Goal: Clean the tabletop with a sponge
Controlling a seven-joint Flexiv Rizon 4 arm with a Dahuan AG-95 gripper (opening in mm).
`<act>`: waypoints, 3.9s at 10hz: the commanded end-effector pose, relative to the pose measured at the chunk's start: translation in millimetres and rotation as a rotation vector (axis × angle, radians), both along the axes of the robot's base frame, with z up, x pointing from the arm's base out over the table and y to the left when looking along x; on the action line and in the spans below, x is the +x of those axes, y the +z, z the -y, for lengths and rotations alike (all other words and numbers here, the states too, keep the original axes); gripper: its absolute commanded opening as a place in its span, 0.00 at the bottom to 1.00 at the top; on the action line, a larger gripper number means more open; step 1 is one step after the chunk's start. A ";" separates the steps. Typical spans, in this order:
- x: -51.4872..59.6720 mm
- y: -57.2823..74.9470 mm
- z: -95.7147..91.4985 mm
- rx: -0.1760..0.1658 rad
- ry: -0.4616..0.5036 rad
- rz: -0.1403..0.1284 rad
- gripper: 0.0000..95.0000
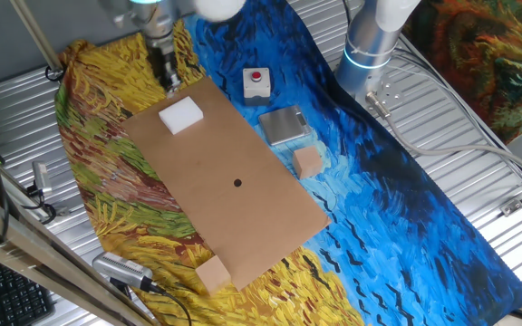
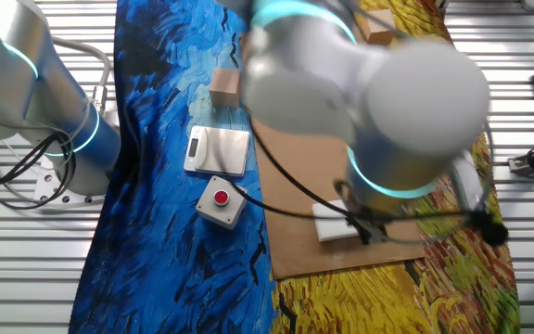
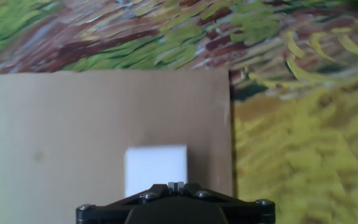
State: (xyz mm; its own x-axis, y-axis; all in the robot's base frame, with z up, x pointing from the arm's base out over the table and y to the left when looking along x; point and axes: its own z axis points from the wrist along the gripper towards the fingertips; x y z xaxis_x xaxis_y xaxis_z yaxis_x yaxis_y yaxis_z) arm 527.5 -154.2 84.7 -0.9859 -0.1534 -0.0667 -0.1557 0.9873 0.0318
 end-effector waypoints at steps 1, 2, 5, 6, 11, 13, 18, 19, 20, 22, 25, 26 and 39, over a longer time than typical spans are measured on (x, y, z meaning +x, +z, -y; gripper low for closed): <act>5.6 -6.8 -5.2 -0.006 0.013 -0.007 0.00; 6.5 -5.7 -5.4 -0.006 0.016 -0.008 0.00; 5.0 -2.4 -6.1 -0.005 0.026 -0.020 0.00; -2.3 2.1 -8.2 -0.010 0.034 -0.034 0.00; -33.9 -6.2 -11.7 -0.010 0.029 -0.037 0.00; -31.4 -7.2 -13.1 -0.011 0.022 -0.034 0.00; -26.5 -9.0 -16.6 -0.012 0.006 -0.030 0.00; -26.5 -9.3 -16.6 -0.015 0.005 -0.031 0.00; -26.5 -9.4 -16.7 -0.015 0.005 -0.030 0.00; -26.4 -9.4 -16.7 -0.017 0.004 -0.030 0.00; -26.3 -9.6 -17.0 -0.018 0.002 -0.029 0.00; -26.2 -9.7 -17.2 -0.019 0.002 -0.029 0.00; -26.4 -9.7 -17.3 -0.017 0.039 -0.018 0.80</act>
